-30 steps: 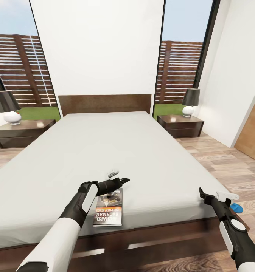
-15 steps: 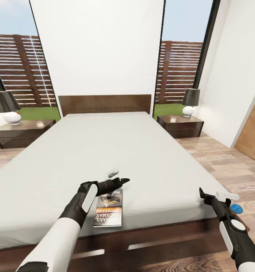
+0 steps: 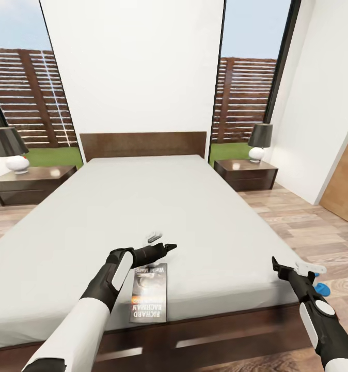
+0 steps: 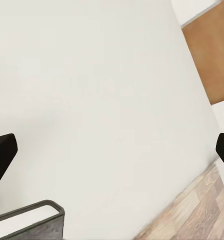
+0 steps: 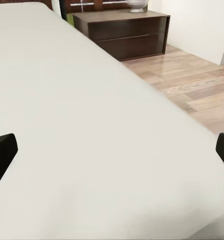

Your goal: In the bedroom, move the book from the bed onto either nightstand, and place the two sandals side by side next to the bed.

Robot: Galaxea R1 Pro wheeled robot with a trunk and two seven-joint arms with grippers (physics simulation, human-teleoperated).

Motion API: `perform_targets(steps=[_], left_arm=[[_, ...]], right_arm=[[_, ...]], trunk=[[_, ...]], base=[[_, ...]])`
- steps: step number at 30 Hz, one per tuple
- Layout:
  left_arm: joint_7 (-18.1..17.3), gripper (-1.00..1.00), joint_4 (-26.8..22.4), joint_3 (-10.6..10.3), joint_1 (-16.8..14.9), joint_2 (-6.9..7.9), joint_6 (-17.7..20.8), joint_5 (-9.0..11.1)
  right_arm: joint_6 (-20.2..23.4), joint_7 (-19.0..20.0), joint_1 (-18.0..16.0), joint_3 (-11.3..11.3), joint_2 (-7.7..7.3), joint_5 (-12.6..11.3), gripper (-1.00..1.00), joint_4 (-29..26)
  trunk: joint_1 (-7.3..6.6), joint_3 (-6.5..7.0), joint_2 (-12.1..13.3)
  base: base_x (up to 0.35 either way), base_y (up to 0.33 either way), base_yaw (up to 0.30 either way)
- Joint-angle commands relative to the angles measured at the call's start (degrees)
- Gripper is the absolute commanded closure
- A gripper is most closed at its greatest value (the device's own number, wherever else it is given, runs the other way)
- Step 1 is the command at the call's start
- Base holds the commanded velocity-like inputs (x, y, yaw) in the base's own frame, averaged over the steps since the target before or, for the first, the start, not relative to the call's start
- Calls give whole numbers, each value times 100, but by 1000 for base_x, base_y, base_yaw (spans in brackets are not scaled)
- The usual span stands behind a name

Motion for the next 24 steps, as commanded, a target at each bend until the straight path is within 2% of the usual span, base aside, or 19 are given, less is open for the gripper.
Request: perform_targets(steps=[1,24], left_arm=[[-14,-100,-2,28,-3,-7,44,8],[-14,-100,-2,28,-3,-7,44,8]], right_arm=[[-17,44,-4,-20,2,2,-100,4],[-17,44,-4,-23,-2,4,-100,4]], trunk=[[-24,13,39],[-529,426,962]], base=[[0,0,0],[0,0,0]])
